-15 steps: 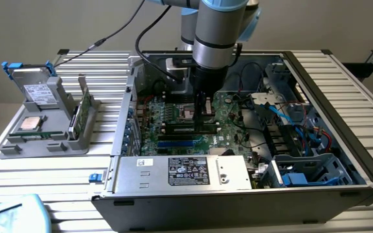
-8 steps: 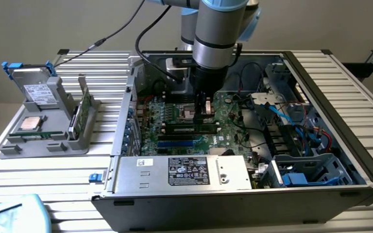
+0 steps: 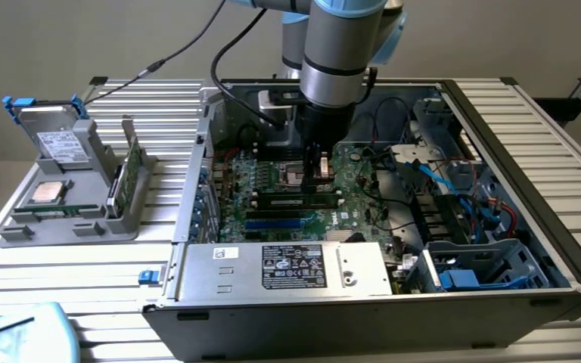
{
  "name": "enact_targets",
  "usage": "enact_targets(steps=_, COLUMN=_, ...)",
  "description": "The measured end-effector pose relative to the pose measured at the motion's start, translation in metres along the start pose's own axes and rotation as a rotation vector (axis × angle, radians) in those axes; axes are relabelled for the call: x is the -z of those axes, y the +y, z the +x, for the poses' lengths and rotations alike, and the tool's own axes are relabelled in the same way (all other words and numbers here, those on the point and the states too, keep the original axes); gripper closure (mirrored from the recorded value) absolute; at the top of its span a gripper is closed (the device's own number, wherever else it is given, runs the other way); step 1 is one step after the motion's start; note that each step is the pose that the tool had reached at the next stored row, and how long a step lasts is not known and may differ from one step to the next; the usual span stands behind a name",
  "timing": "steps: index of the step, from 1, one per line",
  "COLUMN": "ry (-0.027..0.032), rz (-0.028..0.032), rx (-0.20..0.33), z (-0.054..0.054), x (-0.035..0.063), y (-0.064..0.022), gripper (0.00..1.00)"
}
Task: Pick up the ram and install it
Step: 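Press down the ram until it locks into place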
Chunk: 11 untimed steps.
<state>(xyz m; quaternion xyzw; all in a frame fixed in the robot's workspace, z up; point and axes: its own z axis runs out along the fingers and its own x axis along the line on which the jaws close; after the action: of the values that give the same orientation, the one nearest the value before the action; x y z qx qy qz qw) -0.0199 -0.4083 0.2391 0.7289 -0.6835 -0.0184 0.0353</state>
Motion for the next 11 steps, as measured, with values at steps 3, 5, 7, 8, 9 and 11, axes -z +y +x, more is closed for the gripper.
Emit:
enact_targets(steps=3, ry=0.0000, rz=0.0000, rx=0.000, z=0.0000, x=0.0000, y=0.0000, gripper=0.90)
enact_targets(steps=5, ry=0.0000, rz=0.0000, rx=0.000, z=0.0000, x=0.0000, y=0.0000, gripper=0.90)
enact_targets(steps=7, ry=0.0001, rz=0.0000, rx=0.000, z=0.0001, x=0.0001, y=-0.0006, gripper=0.90)
enact_targets(steps=8, ry=0.0000, rz=0.0000, rx=0.000, z=0.0002, x=0.0002, y=-0.0021, gripper=0.90)
enact_targets(steps=9, ry=0.0001, rz=0.0000, rx=0.000, z=0.0003, x=0.0003, y=-0.0036, gripper=0.90)
enact_targets(steps=11, ry=0.0001, rz=0.0000, rx=0.000, z=0.0006, x=0.0006, y=-0.0077, gripper=0.90)
